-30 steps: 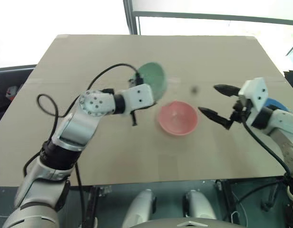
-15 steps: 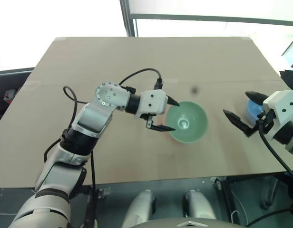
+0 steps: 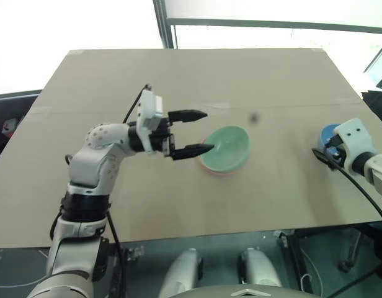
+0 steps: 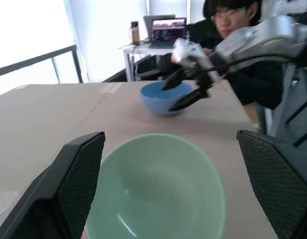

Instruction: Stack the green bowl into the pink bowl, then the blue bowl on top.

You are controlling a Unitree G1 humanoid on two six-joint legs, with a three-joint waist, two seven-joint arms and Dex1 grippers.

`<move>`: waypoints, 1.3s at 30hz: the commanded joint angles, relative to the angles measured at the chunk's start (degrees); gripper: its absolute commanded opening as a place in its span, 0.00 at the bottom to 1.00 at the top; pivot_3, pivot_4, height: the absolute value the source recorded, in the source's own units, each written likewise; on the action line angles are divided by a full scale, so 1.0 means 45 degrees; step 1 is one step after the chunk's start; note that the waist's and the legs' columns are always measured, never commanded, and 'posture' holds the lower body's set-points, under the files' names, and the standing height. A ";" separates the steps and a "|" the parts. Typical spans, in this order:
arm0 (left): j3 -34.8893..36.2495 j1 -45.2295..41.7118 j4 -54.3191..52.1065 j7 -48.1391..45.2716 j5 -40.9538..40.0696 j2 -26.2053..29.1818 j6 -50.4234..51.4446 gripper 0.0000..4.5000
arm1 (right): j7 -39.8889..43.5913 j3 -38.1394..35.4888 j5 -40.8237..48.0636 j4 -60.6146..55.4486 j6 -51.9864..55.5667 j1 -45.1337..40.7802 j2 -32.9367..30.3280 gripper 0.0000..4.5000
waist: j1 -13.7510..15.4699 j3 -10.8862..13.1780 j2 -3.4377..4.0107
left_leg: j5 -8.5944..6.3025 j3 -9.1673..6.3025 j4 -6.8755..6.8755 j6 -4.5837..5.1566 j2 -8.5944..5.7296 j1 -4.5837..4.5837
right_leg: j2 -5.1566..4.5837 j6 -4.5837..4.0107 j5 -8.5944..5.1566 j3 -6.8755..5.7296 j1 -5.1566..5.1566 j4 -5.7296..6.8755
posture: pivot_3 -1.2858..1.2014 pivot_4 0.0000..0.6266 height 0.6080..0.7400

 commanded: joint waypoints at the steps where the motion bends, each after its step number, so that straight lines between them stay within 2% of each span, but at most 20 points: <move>1: 0.0645 0.0317 -0.0860 0.0216 -0.0697 0.0106 0.0044 1.00 | 0.0347 0.0239 -0.0466 0.1004 -0.0889 -0.0612 -0.0391 0.37 | 0.0037 0.0000 0.0000 | 0.0000 -0.0010 -0.0003 0.0000 -0.0003 -0.0003 | -0.0002 0.0000 0.0000 -0.0003 -0.0001 -0.0005 | 0.52 0.24 1.00; 5: 0.0851 0.0936 -0.1314 0.0825 -0.0579 0.0051 -0.0154 1.00 | 0.0559 0.0372 -0.0687 0.1851 -0.1264 -0.1011 -0.0489 0.01 | 0.0017 0.0000 0.0000 | -0.0002 -0.0017 -0.0010 0.0004 -0.0021 -0.0016 | -0.0016 -0.0001 0.0001 -0.0001 0.0001 -0.0013 | 0.52 0.24 1.00; 12: 0.0885 0.1454 -0.1538 0.1442 -0.0493 -0.0132 -0.0433 1.00 | 0.1010 0.0100 -0.0649 0.1121 -0.1430 -0.1122 -0.0822 0.01 | -0.0028 0.0000 0.0006 | -0.0001 0.0007 -0.0010 0.0003 -0.0010 -0.0008 | -0.0012 -0.0001 0.0001 0.0011 0.0000 -0.0012 | 0.52 0.24 1.00; 16: 0.0765 0.2161 -0.1172 0.1514 0.0363 0.0077 -0.1328 1.00 | 0.3098 -0.0684 0.3108 -0.3232 -0.0424 -0.1525 -0.0022 0.01 | -0.0125 0.0003 0.0012 | -0.0002 0.0019 -0.0021 0.0002 0.0005 -0.0010 | -0.0007 0.0000 0.0001 0.0022 -0.0013 -0.0019 | 0.52 0.24 1.00; 18: 0.0660 0.2388 -0.1075 0.1560 0.0709 0.0136 -0.1644 1.00 | 0.3258 -0.0707 0.4581 -0.4691 0.0796 -0.1830 0.0353 0.01 | -0.0169 0.0002 0.0013 | -0.0001 0.0017 -0.0059 -0.0001 0.0021 -0.0001 | 0.0002 0.0000 0.0001 0.0020 -0.0013 -0.0029 | 0.52 0.24 1.00; 23: 0.0537 0.2664 -0.0916 0.2210 0.1654 0.0352 -0.1803 1.00 | 0.2771 0.0954 0.5735 -0.6454 0.2068 -0.2718 0.1361 0.01 | 0.0086 -0.0022 -0.0028 | -0.0002 -0.0047 -0.0061 0.0000 -0.0009 -0.0011 | -0.0011 -0.0002 0.0002 -0.0014 -0.0009 -0.0052 | 0.52 0.24 1.00; 28: 0.0589 0.2956 -0.1132 0.1982 0.1573 0.0586 -0.1779 1.00 | 0.3031 0.3359 0.4532 -0.6275 0.1405 -0.2515 0.1370 0.01 | 0.0157 -0.0019 -0.0024 | -0.0003 -0.0066 -0.0051 0.0002 -0.0042 -0.0024 | -0.0029 -0.0003 0.0002 -0.0014 -0.0019 -0.0033 | 0.52 0.24 1.00; 33: 0.0794 0.3300 -0.1390 0.2142 0.1438 0.0794 -0.1613 1.00 | 0.3565 0.3801 0.5181 -0.6545 0.1803 -0.2450 0.1460 0.01 | -0.0004 -0.0018 -0.0022 | -0.0002 -0.0068 -0.0063 0.0000 -0.0032 -0.0021 | -0.0026 -0.0004 0.0001 -0.0024 -0.0033 -0.0017 | 0.52 0.24 1.00; 39: 0.0725 0.3472 -0.1754 0.2336 0.1277 0.0789 -0.1377 1.00 | 0.3662 0.3408 0.5622 -0.6674 0.1637 -0.2378 0.1573 0.43 | -0.0011 -0.0019 -0.0023 | -0.0001 -0.0064 -0.0058 0.0000 -0.0028 -0.0017 | -0.0025 -0.0004 0.0001 -0.0023 -0.0026 -0.0019 | 0.52 0.24 1.00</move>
